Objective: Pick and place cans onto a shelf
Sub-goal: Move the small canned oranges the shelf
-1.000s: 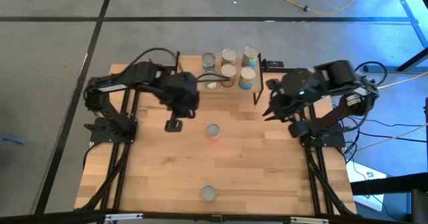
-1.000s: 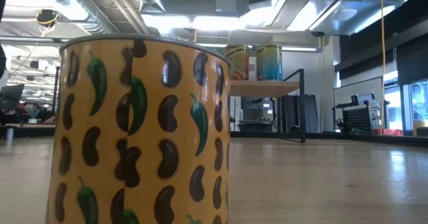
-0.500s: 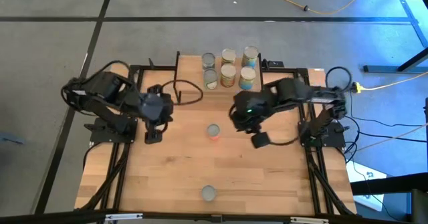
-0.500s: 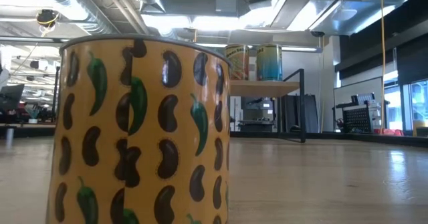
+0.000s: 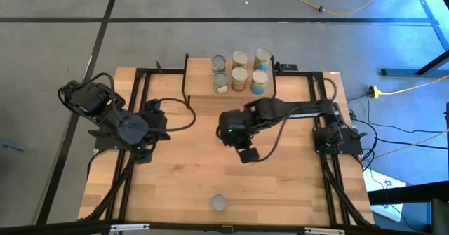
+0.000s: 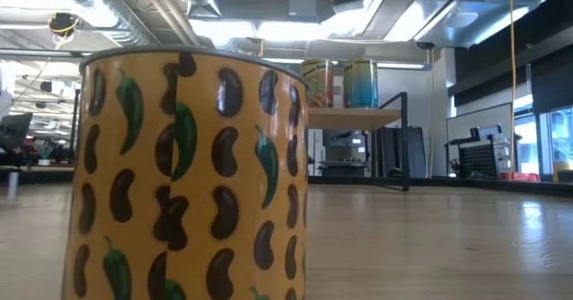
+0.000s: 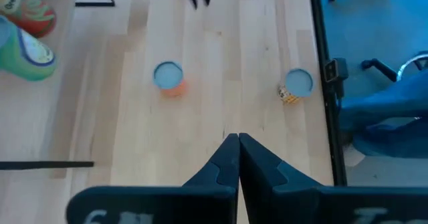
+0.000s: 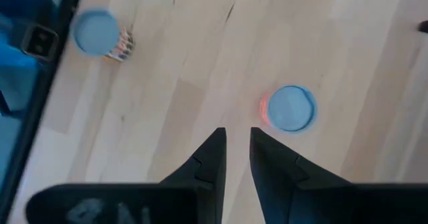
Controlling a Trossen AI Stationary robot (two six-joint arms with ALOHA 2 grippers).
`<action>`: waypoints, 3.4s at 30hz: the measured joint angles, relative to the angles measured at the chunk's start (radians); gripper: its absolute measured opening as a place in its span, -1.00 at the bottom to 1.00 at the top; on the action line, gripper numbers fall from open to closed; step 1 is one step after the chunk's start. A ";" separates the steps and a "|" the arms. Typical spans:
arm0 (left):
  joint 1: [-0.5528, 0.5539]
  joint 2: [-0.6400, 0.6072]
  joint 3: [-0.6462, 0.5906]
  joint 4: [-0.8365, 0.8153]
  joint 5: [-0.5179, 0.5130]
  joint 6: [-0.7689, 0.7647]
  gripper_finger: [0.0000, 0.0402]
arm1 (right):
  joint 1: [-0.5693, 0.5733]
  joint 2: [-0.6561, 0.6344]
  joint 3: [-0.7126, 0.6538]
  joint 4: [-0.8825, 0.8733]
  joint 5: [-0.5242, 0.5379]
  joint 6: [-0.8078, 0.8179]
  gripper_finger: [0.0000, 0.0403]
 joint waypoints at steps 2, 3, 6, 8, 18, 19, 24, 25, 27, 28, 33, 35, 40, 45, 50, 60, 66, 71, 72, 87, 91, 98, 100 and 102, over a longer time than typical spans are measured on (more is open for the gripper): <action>-0.019 -0.004 0.000 0.000 -0.001 -0.006 -1.00 | 0.000 0.038 0.000 0.015 0.000 -0.023 -0.66; -0.029 -0.006 0.000 0.000 -0.004 -0.008 -1.00 | 0.000 0.059 0.000 0.026 0.000 -0.040 -0.66; -0.055 -0.014 0.000 0.000 -0.022 -0.010 -1.00 | 0.000 0.119 0.000 0.038 0.001 -0.112 -0.66; -0.069 -0.020 0.000 0.000 -0.029 -0.010 -1.00 | 0.000 0.161 0.000 0.056 0.005 -0.142 -0.66; -0.119 -0.045 0.000 0.000 -0.080 -0.036 -1.00 | -0.002 0.313 0.000 0.097 0.178 -0.167 -0.66; -0.122 -0.046 0.000 0.000 -0.082 -0.037 -1.00 | -0.003 0.320 0.000 0.101 0.189 -0.165 -0.66; -0.124 -0.047 0.000 0.000 -0.096 -0.037 -1.00 | -0.018 0.337 0.000 0.134 0.192 -0.074 -0.66; -0.123 -0.047 0.000 0.000 -0.097 -0.037 -1.00 | -0.024 0.338 0.000 0.137 0.192 -0.050 -0.66; -0.123 -0.047 0.000 0.000 -0.097 -0.037 -1.00 | -0.035 0.338 0.000 0.138 0.192 -0.003 -0.66; -0.123 -0.047 0.000 0.000 -0.097 -0.037 -1.00 | -0.041 0.338 0.000 0.140 0.191 0.019 -0.66; -0.123 -0.047 0.000 0.000 -0.099 -0.037 -1.00 | -0.067 0.338 0.000 0.141 0.183 0.118 -0.66; -0.123 -0.047 0.000 0.000 -0.102 -0.037 -1.00 | -0.076 0.338 0.000 0.141 0.151 0.158 -0.66; -0.123 -0.047 0.000 0.000 -0.104 -0.036 -1.00 | -0.088 0.338 0.000 0.153 0.029 0.206 -0.66; -0.123 -0.047 0.000 0.000 -0.104 -0.036 -1.00 | -0.086 0.338 0.000 0.159 0.032 0.224 -0.66; -0.123 -0.047 0.000 0.000 -0.104 -0.036 -1.00 | -0.089 0.338 0.000 0.166 0.034 0.258 -0.66; -0.123 -0.046 0.000 0.000 -0.105 -0.036 -1.00 | -0.096 0.367 0.000 0.179 0.034 0.331 -0.66; -0.123 -0.046 0.000 0.000 -0.105 -0.035 -1.00 | -0.098 0.381 0.000 0.171 0.038 0.333 -0.66; -0.123 -0.046 0.000 0.000 -0.105 -0.035 -1.00 | -0.098 0.384 0.000 0.162 0.056 0.332 -0.66; -0.123 -0.046 0.000 0.000 -0.105 -0.035 -1.00 | -0.098 0.384 0.000 0.162 0.074 0.331 -0.66; -0.123 -0.046 0.000 0.000 -0.106 -0.025 -1.00 | -0.098 0.387 0.013 0.163 0.089 0.305 -0.66; -0.123 -0.046 0.000 0.000 -0.106 -0.025 -1.00 | -0.098 0.387 0.013 0.150 0.089 0.305 -0.66; -0.123 -0.046 0.000 0.000 -0.106 -0.026 -1.00 | -0.097 0.387 0.014 0.139 0.087 0.272 -0.66; -0.123 -0.046 0.000 0.000 -0.105 -0.026 -1.00 | -0.096 0.383 0.014 0.137 0.086 0.270 -0.66; -0.123 -0.046 0.000 0.000 -0.105 -0.026 -1.00 | -0.095 0.376 0.014 0.134 0.086 0.269 -0.66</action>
